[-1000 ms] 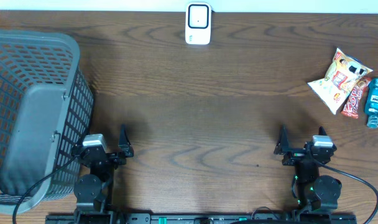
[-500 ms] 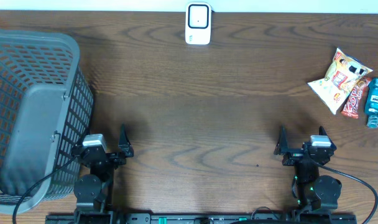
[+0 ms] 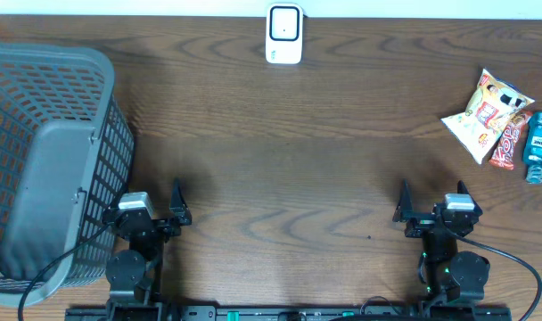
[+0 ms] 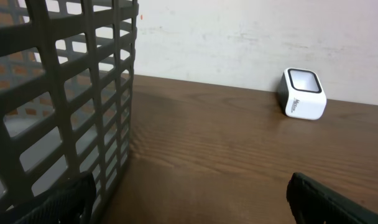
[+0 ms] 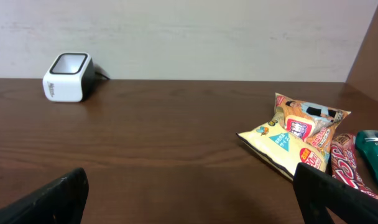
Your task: Scan the item barcode
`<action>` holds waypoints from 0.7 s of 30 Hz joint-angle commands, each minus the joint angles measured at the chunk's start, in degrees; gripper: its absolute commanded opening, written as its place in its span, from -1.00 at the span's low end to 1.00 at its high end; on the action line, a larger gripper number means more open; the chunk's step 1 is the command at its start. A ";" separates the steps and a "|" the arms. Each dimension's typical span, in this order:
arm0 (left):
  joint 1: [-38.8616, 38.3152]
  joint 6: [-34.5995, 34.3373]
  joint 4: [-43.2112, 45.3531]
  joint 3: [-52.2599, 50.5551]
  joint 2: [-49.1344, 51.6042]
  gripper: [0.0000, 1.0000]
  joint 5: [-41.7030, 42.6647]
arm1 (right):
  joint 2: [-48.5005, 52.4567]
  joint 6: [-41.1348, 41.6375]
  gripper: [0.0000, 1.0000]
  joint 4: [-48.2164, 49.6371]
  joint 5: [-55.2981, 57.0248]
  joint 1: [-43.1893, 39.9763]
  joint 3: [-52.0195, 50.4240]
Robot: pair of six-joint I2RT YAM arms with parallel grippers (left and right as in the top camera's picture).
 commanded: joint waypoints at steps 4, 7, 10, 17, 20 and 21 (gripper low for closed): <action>0.26 0.55 -2.12 -1.20 -0.13 0.96 -0.35 | -0.44 -0.92 0.99 -0.24 -0.13 -0.46 -0.09; 0.26 0.55 -2.10 -1.20 -0.26 0.96 -0.35 | -0.42 -0.92 0.99 -0.24 -0.13 -0.46 -0.09; -0.26 0.55 -2.10 -1.20 -0.26 0.96 -0.33 | -0.44 -0.90 0.98 -0.24 -0.13 -0.46 -0.09; -2.16 0.55 -2.10 -1.20 -0.26 0.95 -0.33 | -0.42 -0.90 0.98 -0.24 -0.13 -0.46 -0.09; -2.16 0.55 -2.10 -1.20 -0.26 0.96 -0.33 | -0.42 -0.92 0.98 -0.24 -0.13 -0.46 -0.09; -2.16 0.55 -2.10 -1.20 -0.26 0.96 -0.33 | -0.42 -0.92 0.98 -0.24 -0.13 -0.46 -0.09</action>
